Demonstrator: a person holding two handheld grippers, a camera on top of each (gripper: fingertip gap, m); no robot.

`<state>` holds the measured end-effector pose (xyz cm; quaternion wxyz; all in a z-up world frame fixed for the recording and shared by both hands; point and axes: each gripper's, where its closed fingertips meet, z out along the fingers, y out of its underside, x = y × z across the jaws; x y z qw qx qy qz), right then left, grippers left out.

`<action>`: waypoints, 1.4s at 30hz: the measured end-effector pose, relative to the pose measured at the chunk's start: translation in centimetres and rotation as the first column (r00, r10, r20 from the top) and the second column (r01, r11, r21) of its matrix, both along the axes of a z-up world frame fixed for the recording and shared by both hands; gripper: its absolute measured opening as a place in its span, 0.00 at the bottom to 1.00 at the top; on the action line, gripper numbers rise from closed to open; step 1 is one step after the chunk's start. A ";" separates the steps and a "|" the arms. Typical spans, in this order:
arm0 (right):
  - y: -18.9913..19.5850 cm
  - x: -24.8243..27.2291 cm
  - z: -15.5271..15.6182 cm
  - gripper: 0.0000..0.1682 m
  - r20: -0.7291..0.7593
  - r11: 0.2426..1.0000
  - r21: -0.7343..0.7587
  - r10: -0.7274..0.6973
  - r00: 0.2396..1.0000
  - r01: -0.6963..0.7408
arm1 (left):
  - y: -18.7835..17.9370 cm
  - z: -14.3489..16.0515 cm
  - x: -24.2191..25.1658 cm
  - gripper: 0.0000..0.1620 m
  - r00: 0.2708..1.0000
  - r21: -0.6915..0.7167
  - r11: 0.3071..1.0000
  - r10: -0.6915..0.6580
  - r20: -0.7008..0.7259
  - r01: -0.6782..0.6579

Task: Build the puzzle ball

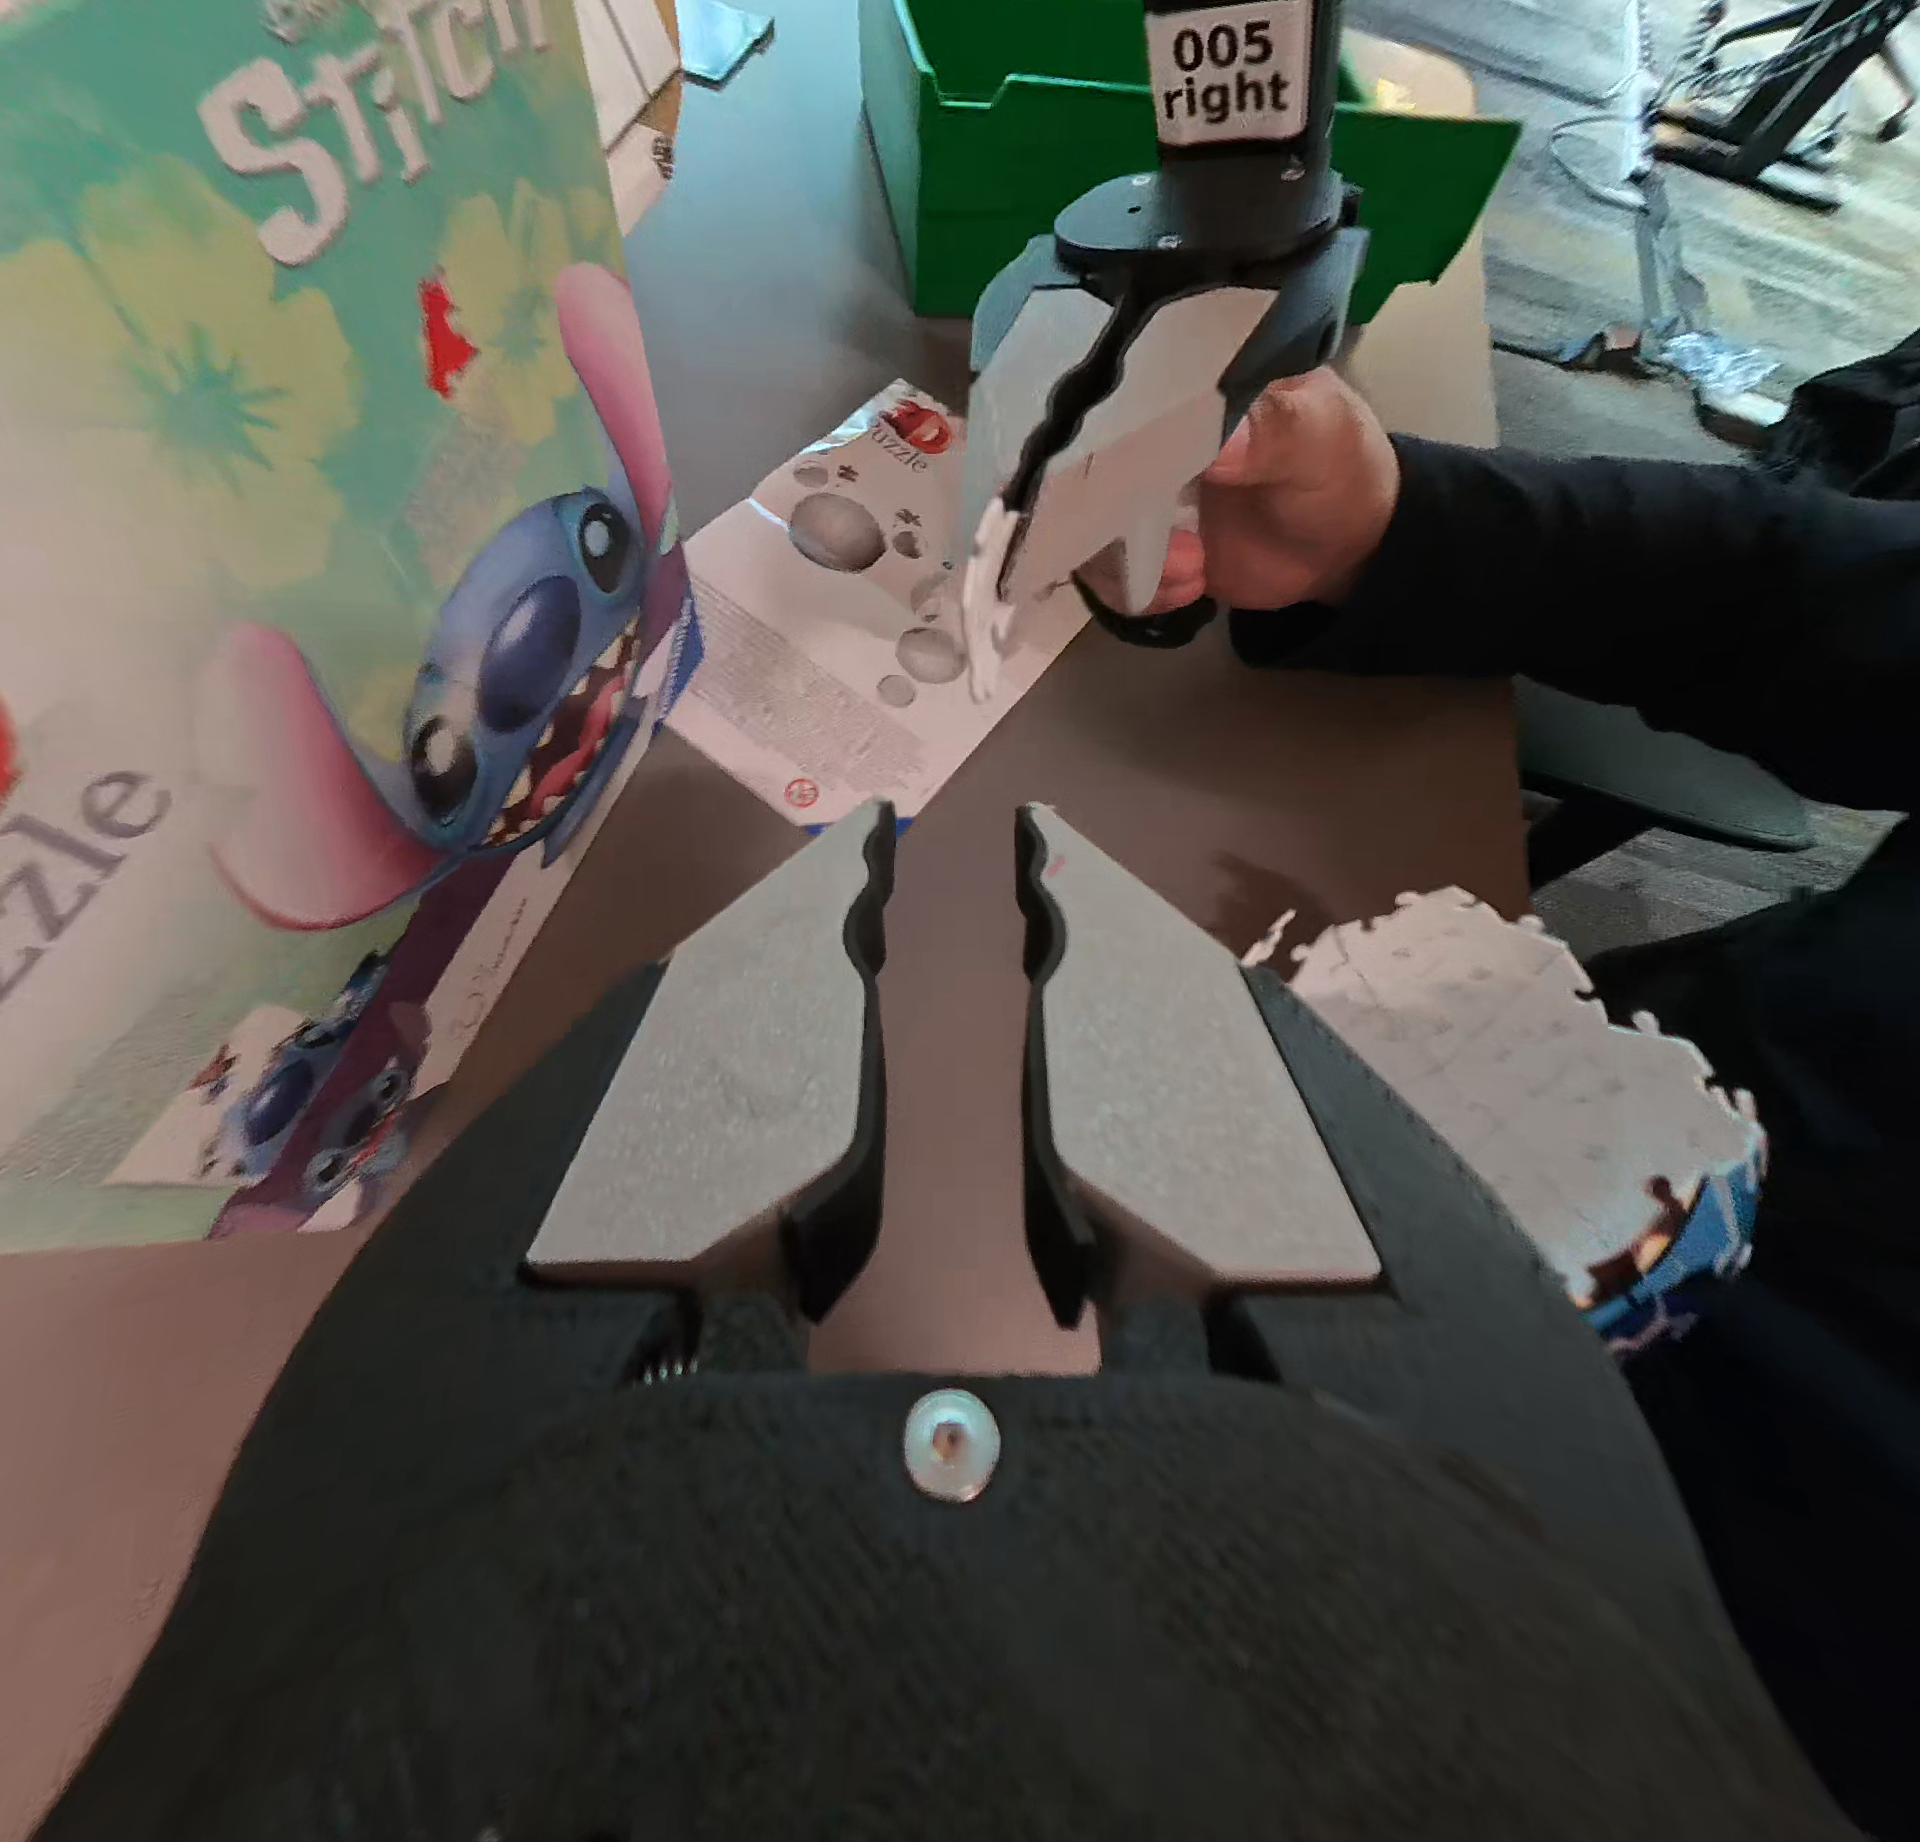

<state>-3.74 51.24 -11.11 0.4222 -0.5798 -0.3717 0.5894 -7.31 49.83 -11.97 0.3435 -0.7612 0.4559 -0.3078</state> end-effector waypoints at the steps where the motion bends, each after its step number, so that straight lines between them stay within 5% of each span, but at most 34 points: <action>1: 0.0 0.1 0.5 0.00 -0.028 1.000 0.002 -0.010 1.000 0.010 | 0.0 -0.2 0.7 0.12 1.000 -0.013 1.000 -0.006 0.023 0.007; 9: -0.2 -0.1 1.4 0.00 -0.122 1.000 -0.014 -0.028 0.992 0.027 | 0.6 2.3 3.4 0.06 0.979 0.096 0.995 -0.041 0.199 0.022; 25: -2.4 -2.2 -1.3 0.00 -0.002 0.994 -0.016 0.105 0.995 -0.105 | -0.3 1.4 3.5 0.00 0.985 0.059 0.993 -0.111 0.131 0.104; 34: -1.9 -0.9 -2.6 0.06 0.129 0.997 0.051 0.053 0.990 -0.061 | -0.6 -1.0 2.3 0.00 0.983 0.087 0.984 -0.147 -0.106 0.157; 42: -3.0 -1.3 -2.8 0.02 0.182 0.988 0.117 0.076 0.980 -0.099 | -1.7 -1.8 2.7 0.00 0.972 0.041 0.977 -0.202 -0.123 0.208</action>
